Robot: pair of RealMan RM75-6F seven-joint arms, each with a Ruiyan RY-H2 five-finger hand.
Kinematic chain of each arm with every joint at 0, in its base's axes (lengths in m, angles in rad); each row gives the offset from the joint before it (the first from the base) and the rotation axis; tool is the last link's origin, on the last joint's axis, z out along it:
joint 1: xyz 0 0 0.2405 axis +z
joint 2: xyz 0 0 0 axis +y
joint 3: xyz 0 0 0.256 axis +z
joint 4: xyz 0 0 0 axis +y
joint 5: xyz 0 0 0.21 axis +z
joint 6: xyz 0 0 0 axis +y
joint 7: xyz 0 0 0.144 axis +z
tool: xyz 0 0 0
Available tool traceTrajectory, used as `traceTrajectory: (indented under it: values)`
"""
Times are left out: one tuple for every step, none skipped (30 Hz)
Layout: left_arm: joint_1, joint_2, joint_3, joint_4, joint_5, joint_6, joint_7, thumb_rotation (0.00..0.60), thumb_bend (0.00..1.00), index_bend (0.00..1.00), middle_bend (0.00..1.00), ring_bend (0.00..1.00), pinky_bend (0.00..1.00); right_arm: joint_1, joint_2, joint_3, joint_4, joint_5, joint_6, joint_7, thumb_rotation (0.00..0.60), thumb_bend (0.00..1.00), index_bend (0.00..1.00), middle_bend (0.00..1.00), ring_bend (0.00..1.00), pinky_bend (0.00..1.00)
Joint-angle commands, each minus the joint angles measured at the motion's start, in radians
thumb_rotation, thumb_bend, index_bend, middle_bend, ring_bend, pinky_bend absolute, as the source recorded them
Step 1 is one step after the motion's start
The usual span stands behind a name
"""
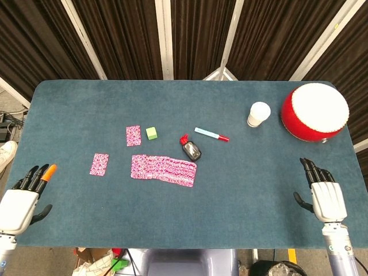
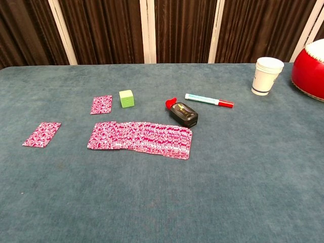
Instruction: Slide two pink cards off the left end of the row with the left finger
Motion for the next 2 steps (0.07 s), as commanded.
traceTrajectory:
  values:
    - [0.015,0.002,-0.013,0.002,0.013,0.006,-0.003,0.6,0.35,0.05,0.02,0.06,0.27,0.0,-0.001,0.0,0.0,-0.001,0.002,-0.001,0.6,0.28,0.01,0.15,0.23,0.24]
    - [0.019,0.004,-0.016,0.002,0.016,0.004,-0.005,0.6,0.35,0.05,0.02,0.06,0.27,0.0,-0.001,-0.001,0.001,-0.002,0.001,-0.003,0.6,0.28,0.01,0.15,0.23,0.24]
